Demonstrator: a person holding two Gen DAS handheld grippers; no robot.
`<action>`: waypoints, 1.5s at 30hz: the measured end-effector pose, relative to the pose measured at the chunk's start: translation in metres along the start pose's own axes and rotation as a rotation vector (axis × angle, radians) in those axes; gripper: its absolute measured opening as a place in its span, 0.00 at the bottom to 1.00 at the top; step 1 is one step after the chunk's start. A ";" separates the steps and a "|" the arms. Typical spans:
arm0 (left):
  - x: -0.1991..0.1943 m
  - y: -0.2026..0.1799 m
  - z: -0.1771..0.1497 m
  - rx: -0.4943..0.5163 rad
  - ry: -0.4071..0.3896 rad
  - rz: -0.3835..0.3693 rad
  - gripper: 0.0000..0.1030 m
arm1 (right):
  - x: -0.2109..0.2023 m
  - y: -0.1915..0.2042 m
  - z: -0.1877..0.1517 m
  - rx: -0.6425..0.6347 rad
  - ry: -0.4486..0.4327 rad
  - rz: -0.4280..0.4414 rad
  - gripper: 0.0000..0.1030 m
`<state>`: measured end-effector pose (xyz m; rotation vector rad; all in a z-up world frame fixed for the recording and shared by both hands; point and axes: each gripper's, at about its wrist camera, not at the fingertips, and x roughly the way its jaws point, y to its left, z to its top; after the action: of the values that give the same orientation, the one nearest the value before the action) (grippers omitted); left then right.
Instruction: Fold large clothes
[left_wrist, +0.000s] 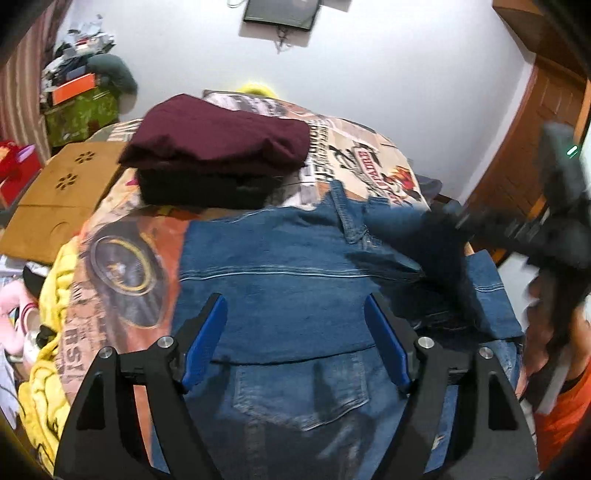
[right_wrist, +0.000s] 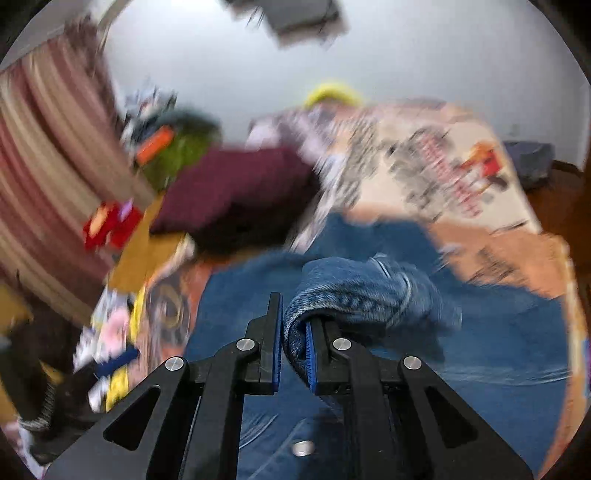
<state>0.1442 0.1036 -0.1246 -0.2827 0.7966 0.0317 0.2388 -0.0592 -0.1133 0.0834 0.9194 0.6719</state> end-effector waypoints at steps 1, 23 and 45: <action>-0.001 0.005 -0.002 -0.008 0.003 0.008 0.74 | 0.021 0.008 -0.011 -0.020 0.063 0.010 0.09; 0.027 -0.028 -0.009 0.112 0.094 0.004 0.74 | -0.037 -0.019 -0.028 -0.066 0.113 -0.031 0.43; 0.139 -0.108 0.000 0.400 0.250 0.133 0.72 | -0.097 -0.171 -0.086 0.250 0.028 -0.348 0.52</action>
<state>0.2563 -0.0114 -0.1972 0.1491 1.0483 -0.0387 0.2186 -0.2689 -0.1570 0.1328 1.0121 0.2345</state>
